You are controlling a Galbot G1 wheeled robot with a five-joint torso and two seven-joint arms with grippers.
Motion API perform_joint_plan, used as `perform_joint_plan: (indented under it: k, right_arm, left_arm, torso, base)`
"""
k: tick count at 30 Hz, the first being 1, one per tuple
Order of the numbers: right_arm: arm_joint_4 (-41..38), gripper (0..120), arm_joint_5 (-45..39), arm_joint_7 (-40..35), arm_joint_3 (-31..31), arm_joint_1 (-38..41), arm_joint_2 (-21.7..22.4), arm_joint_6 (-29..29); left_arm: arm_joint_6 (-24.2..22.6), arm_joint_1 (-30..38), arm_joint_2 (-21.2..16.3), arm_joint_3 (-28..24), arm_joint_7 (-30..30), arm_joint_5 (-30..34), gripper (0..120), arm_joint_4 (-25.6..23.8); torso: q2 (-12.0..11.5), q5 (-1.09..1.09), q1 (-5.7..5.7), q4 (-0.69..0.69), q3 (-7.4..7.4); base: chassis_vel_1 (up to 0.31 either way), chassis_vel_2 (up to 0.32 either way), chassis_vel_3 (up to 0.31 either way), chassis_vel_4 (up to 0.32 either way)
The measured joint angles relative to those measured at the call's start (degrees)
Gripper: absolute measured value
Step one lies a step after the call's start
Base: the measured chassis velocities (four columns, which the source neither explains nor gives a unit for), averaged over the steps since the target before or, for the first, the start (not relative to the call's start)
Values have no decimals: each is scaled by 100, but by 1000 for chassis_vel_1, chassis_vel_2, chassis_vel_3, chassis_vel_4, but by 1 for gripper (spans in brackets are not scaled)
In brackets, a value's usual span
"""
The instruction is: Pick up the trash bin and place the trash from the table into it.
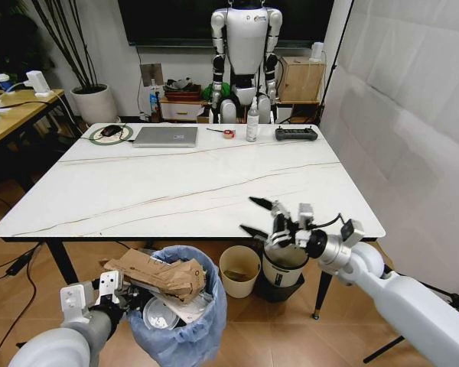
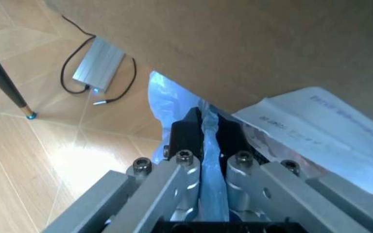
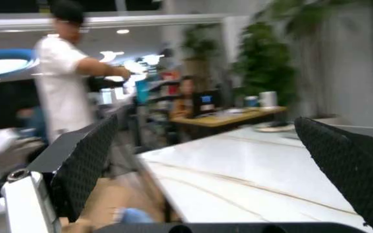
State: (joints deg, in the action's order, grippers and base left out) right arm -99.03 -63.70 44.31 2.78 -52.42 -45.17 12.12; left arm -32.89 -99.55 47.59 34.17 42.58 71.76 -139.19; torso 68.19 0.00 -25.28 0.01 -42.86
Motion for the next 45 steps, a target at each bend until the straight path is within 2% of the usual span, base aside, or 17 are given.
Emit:
perform_joint_plan:
  k: [4, 5, 12, 13, 17, 20, 22, 25, 33, 39, 45]
  right_arm:
    - [28, 100, 414, -932, 783, -733, -6, 300]
    - [28, 100, 414, -932, 783, -733, -6, 300]
    - [-346, 100, 862, -1804, 2229, -2083, -274, 226]
    - [-346, 100, 862, -1804, 2229, -2083, -274, 226]
    - [-704, 100, 1140, -2450, 2914, -2837, -451, 183]
    - [-758, 100, 1533, -2397, 3363, -3317, -667, 229]
    - [-764, 100, 1581, -2379, 3426, -3391, -717, 249]
    - [-853, 100, 1794, -2260, 3872, -3833, -1094, 338]
    - [-958, 100, 2168, -2006, 4433, -4387, -1722, 548]
    - [-969, 100, 2264, -1859, 4598, -4591, -2053, 588]
    - [-971, 100, 2277, -1846, 4605, -4589, -2078, 590]
  left_arm:
    - [19, 17, 0, 11, -16, 3, 0, -36]
    - [19, 17, 0, 11, -16, 3, 0, -36]
    - [39, 138, 9, -52, -49, 13, 0, -42]
    - [39, 138, 9, -52, -49, 13, 0, -42]
    - [40, 171, 59, -85, -51, 12, 0, -43]
    - [40, 172, 69, -86, -62, -9, 0, -45]
    - [40, 173, 71, -86, -67, -16, 0, -44]
    - [44, 197, 97, -117, -103, -60, 0, -24]
    - [75, 213, 128, -188, -189, -165, 0, 84]
    - [95, 129, 162, -219, -262, -248, 0, 91]
    - [116, -23, 135, -184, -333, -277, 0, 110]
  torso:
    - [0, 1, 0, -3, 0]
    - [0, 1, 0, -3, 0]
    - [0, 0, 1, -3, 0]
    - [0, 0, 1, -3, 0]
    - [0, 0, 1, -3, 1]
    - [0, 0, 1, -3, 1]
    - [0, 1, 1, -3, 0]
    - [0, -1, 1, -2, 1]
    - [0, -2, 1, -2, 1]
    - [0, 0, 0, -4, 1]
    - [0, -1, 0, -1, 1]
  base:
    - [0, 0, 0, 0]
    - [0, 0, 0, 0]
    - [0, 0, 0, 0]
    - [0, 0, 0, 0]
    - [0, 0, 0, 0]
    - [0, 0, 0, 0]
    - [0, 0, 0, 0]
    - [0, 0, 0, 0]
    - [0, 0, 0, 0]
    - [0, 0, 0, 0]
    - [0, 0, 0, 0]
